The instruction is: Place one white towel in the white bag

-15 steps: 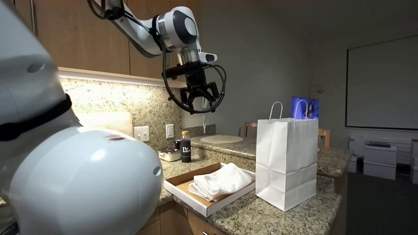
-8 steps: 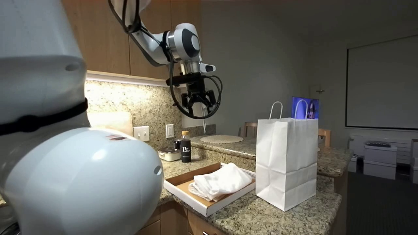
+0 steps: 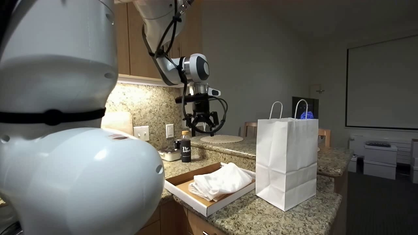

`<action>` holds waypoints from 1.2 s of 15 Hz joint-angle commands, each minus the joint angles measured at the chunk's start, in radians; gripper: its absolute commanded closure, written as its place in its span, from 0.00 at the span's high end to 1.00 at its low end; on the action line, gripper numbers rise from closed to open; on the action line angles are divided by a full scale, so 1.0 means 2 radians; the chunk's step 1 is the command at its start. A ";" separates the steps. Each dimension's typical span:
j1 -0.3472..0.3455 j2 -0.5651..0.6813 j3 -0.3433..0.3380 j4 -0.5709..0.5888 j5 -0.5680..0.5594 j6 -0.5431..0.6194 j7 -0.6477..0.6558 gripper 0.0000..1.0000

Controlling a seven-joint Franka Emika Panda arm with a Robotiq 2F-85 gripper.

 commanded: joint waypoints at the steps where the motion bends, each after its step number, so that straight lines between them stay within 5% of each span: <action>1: 0.016 0.000 -0.016 0.003 0.000 -0.003 0.000 1.00; 10: 0.069 0.138 -0.042 0.036 -0.051 0.181 0.183 1.00; 14: 0.106 0.221 -0.094 0.099 -0.092 0.186 0.272 1.00; 18: 0.124 0.285 -0.124 0.156 -0.080 0.165 0.292 1.00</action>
